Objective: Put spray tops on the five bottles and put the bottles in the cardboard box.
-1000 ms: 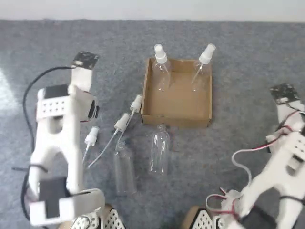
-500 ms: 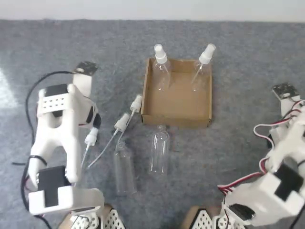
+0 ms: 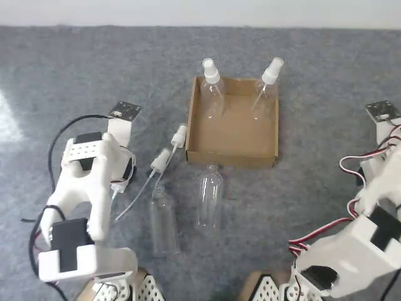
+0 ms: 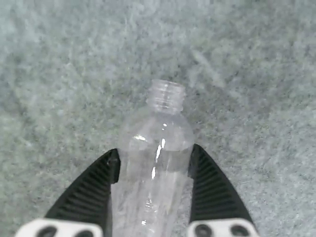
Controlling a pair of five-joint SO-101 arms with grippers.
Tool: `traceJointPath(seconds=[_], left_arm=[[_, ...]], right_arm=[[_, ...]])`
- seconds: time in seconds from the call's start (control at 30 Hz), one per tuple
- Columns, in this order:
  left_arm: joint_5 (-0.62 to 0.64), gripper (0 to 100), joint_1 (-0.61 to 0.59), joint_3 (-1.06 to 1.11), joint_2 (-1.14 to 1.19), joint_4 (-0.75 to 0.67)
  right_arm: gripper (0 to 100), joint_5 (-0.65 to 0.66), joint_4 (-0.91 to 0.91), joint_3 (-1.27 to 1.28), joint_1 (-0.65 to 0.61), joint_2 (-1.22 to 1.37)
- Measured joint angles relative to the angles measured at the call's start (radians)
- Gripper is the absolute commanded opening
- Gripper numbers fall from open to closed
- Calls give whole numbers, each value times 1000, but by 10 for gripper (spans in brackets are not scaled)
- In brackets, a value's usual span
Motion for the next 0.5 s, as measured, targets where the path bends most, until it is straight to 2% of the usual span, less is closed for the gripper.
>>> traceJointPath(seconds=[0.17, 0.37, 0.5], left_arm=[[0, 13, 3, 0, 0, -6], [0, 154, 2, -2, 0, -6], [-29, 137, -2, -2, 0, -6]], right_arm=[[210, -3, 11, 0, 2, 26], [210, -3, 29, 9, 11, 43], [210, -3, 29, 9, 11, 43]])
